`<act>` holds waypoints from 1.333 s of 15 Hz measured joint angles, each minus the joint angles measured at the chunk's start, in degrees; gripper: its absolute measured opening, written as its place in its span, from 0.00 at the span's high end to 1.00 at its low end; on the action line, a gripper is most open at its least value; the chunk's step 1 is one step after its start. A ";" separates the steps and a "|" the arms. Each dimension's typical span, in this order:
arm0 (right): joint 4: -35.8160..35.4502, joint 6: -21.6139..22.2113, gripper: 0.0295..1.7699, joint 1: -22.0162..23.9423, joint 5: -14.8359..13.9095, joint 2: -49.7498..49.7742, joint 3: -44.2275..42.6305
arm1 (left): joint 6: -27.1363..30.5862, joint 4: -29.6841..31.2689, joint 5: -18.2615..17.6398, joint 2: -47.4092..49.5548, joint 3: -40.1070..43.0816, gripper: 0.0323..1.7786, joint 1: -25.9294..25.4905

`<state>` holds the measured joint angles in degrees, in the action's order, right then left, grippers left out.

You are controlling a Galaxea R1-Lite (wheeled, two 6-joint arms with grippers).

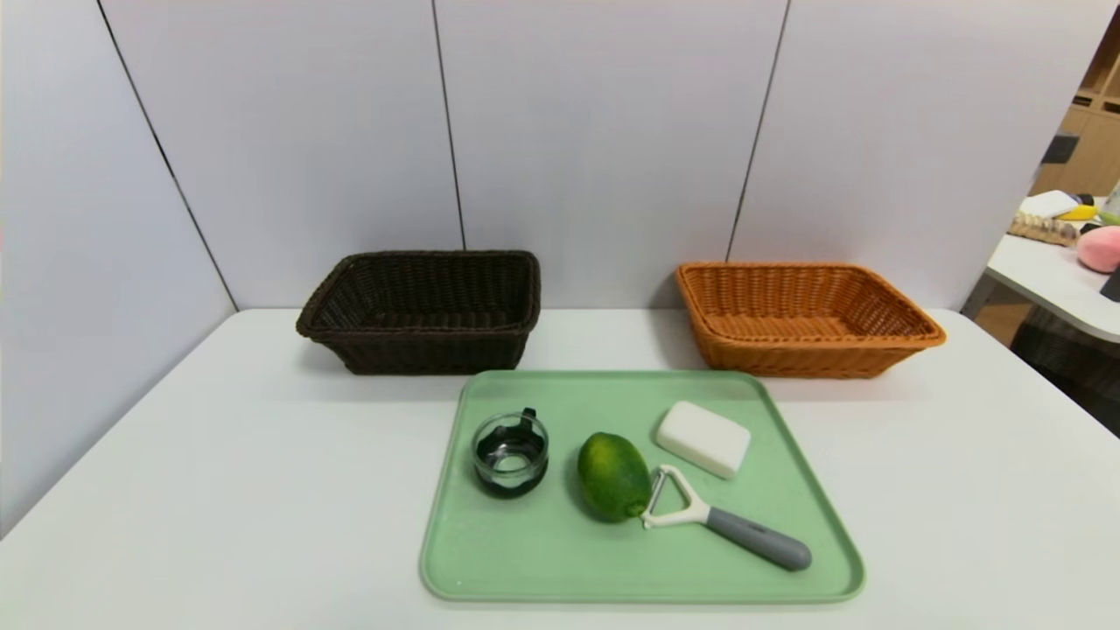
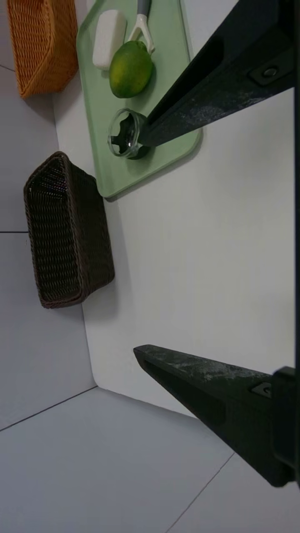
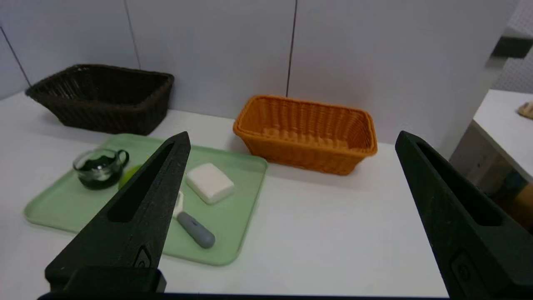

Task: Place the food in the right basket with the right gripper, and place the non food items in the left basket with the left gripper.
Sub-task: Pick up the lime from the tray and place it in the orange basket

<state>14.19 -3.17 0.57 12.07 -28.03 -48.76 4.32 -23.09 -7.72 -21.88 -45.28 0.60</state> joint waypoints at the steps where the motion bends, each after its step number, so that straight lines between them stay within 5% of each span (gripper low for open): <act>1: 0.66 -0.07 0.04 0.00 1.32 -5.11 -5.75 | 0.15 -0.11 -0.02 -3.69 -3.23 0.05 0.02; 5: 3.67 -0.11 0.04 -2.72 3.02 -24.28 -22.49 | 0.39 -0.34 -0.13 -17.81 -12.47 0.05 0.02; 7: 4.30 0.01 0.04 -9.63 -0.55 -32.91 -27.75 | 0.39 -0.39 -0.05 -24.20 -15.71 0.05 0.15; 10: 4.66 1.27 0.04 -22.21 -9.59 -43.61 -31.72 | 0.12 -0.59 0.98 -32.17 -18.69 0.05 1.44; 14: 5.23 4.62 0.04 -32.93 -18.79 -55.16 -34.17 | -0.84 -3.06 5.41 -36.91 -19.01 0.05 7.45; 20: 18.44 15.79 0.04 -44.56 -22.93 -65.83 -40.16 | -6.73 -3.06 11.30 -40.81 -19.86 0.05 14.36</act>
<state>32.63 12.62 -43.98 -10.86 -93.86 -88.92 -2.41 -26.15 3.58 -62.70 -65.13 14.96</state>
